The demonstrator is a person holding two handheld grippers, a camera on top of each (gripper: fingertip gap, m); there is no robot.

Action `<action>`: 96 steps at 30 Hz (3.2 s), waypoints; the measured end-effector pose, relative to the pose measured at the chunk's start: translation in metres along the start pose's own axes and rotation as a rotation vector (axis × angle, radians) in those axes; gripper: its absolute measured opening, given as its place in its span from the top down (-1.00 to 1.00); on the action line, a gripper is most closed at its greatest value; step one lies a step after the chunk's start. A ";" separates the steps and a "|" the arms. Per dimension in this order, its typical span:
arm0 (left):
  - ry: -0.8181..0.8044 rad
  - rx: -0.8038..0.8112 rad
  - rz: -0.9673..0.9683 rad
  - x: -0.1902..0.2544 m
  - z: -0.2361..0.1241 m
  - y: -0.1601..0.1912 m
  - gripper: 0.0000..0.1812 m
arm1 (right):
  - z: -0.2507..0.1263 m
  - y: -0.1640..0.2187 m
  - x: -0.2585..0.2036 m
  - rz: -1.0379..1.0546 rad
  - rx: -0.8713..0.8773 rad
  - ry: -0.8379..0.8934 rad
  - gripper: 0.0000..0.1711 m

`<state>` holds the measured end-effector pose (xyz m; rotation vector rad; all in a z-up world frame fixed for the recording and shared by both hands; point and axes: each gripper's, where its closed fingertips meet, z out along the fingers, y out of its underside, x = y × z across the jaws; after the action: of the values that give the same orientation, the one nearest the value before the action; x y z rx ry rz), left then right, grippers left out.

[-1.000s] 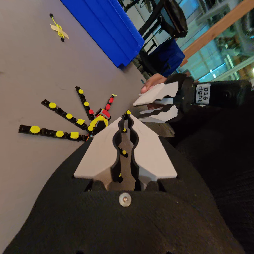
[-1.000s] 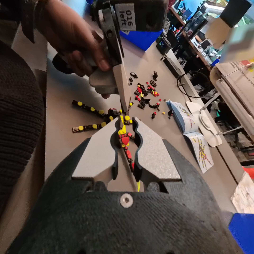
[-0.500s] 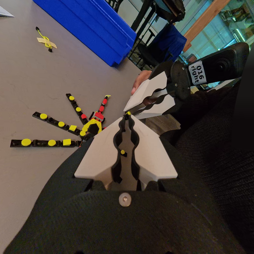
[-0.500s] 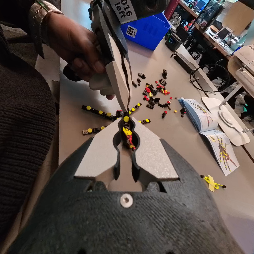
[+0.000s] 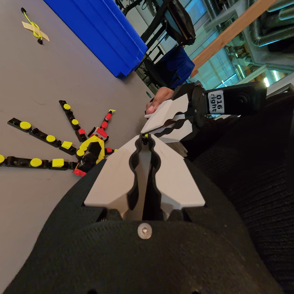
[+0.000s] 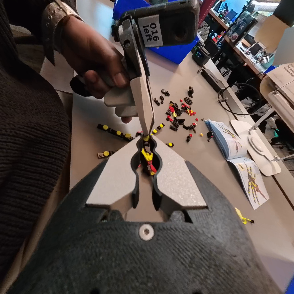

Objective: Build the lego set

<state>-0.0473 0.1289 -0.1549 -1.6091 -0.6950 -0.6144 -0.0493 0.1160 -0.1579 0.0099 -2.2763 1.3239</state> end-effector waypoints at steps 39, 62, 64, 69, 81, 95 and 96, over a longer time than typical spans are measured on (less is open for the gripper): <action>0.048 0.009 -0.181 0.012 0.003 0.001 0.99 | -0.015 -0.008 -0.002 -0.034 0.087 -0.032 0.95; -0.007 0.042 -0.090 0.019 -0.002 -0.006 0.98 | -0.035 -0.040 0.010 0.026 0.227 -0.015 0.94; -0.058 0.060 -0.112 0.004 -0.004 -0.007 0.99 | -0.042 -0.039 0.033 0.110 0.259 0.034 0.94; -0.057 0.145 -0.143 -0.008 -0.019 -0.025 0.99 | -0.036 -0.025 0.042 0.234 0.264 0.027 0.93; -0.050 0.177 -0.111 -0.005 -0.038 -0.031 0.99 | 0.024 0.020 0.068 0.305 0.027 0.007 0.94; -0.154 0.193 -0.083 -0.014 -0.081 -0.012 0.99 | 0.146 0.056 0.102 0.412 -0.275 -0.173 0.93; -0.158 0.199 -0.087 -0.014 -0.084 -0.011 0.99 | 0.146 0.055 0.105 0.417 -0.270 -0.171 0.88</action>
<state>-0.0659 0.0454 -0.1455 -1.4577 -0.9185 -0.4678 -0.2155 0.0508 -0.2166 -0.4849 -2.6889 1.2314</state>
